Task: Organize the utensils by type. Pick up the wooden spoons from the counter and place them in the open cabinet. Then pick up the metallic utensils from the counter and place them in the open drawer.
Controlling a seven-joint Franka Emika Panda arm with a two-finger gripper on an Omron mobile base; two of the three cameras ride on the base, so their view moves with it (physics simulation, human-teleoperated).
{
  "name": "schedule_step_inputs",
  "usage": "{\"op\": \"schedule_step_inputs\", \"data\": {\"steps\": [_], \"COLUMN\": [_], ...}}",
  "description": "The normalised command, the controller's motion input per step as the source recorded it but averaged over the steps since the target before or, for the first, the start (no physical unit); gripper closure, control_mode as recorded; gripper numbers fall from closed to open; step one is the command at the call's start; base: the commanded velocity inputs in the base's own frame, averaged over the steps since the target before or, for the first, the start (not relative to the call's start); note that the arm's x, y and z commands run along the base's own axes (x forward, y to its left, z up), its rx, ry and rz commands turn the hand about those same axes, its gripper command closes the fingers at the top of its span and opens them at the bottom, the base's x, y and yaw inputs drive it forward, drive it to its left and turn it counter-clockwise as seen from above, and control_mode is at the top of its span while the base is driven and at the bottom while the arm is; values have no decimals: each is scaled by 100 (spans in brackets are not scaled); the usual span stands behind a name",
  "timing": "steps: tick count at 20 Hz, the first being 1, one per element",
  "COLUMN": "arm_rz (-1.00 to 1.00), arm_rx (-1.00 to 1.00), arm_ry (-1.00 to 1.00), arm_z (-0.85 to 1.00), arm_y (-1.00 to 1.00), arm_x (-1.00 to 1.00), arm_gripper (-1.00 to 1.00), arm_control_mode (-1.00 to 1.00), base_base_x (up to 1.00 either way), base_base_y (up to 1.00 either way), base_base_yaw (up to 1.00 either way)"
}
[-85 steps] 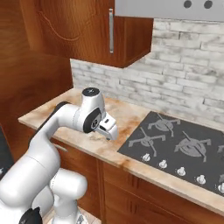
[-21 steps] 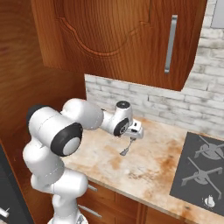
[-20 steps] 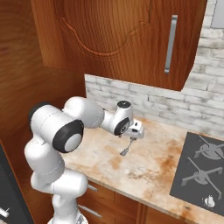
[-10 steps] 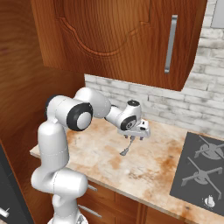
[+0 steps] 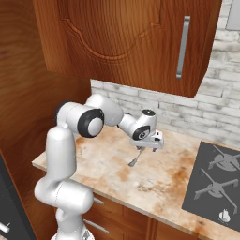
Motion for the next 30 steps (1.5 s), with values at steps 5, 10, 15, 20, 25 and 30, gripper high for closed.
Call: {"op": "schedule_step_inputs", "data": {"steps": [5, 10, 15, 20, 25, 30], "arm_rz": [0, 0, 0, 0, 0, 0], "arm_rx": [0, 0, 0, 0, 0, 0], "arm_ry": [0, 0, 0, 0, 0, 0], "arm_z": [-6, -7, -17, -28, -22, -11], "arm_y": [15, 25, 12, 7, 5, 6], "arm_x": [0, -3, 4, -1, -4, -18], "arm_gripper": [-100, -100, -100, 100, 100, 100], "arm_control_mode": [-100, -100, -100, -100, -100, -100], "base_base_x": [0, 0, 0, 0, 0, 0], "base_base_y": [0, 0, 0, 0, 0, 0], "base_base_yaw": [0, 0, 0, 0, 0, 0]}}
